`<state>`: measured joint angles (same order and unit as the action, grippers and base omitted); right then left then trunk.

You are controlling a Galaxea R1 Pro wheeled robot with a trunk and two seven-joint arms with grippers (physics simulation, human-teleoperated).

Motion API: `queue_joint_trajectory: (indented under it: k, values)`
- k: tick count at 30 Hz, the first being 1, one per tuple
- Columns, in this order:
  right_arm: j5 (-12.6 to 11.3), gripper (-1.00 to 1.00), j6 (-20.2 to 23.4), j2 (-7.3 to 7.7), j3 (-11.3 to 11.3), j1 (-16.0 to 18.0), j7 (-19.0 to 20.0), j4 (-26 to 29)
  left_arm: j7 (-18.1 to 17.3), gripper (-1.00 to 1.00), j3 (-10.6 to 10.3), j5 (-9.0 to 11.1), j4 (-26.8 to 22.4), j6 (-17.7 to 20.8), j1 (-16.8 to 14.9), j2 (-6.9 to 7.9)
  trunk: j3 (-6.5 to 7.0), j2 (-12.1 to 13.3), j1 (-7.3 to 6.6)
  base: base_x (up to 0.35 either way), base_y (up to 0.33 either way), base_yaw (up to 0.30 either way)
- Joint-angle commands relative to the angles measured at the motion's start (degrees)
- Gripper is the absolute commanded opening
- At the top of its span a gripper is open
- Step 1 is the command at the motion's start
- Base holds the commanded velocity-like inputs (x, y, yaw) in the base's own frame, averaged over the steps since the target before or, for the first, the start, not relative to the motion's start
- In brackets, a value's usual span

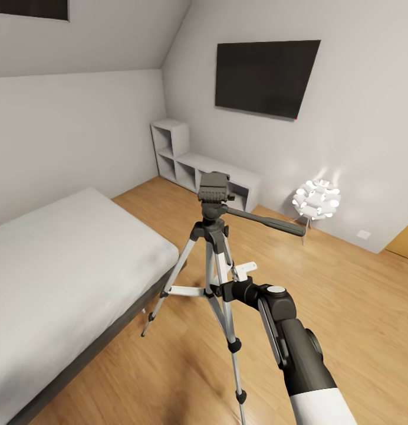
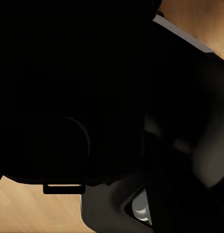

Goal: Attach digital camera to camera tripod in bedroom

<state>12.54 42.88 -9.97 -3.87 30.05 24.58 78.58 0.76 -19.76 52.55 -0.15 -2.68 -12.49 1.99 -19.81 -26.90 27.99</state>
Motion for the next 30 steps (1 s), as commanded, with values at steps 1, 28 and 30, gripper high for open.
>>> queue_joint_trajectory:
  k: [1,28,30]
  values:
    - [0.65,1.00,0.18,-0.03,0.08,0.02,0.46,0.08,0.26,-1.00,-0.45,0.26,-0.08,-0.10,0.00,0.04,-0.08,-0.08,0.02,0.000,0.000,0.000]
    - [0.00,1.00,0.54,-0.03,0.41,-0.40,0.99,-0.44,0.44,-1.00,-0.50,-9.87,-32.78,22.37,-0.32,9.12,-0.08,-0.08,0.02,0.000,0.000,0.000]
    - [0.02,1.00,0.63,-0.03,0.42,-0.54,1.01,-0.44,1.49,-1.00,-0.05,-10.71,-44.10,29.77,-0.33,11.83,-0.08,-0.08,0.02,0.000,0.000,0.000]
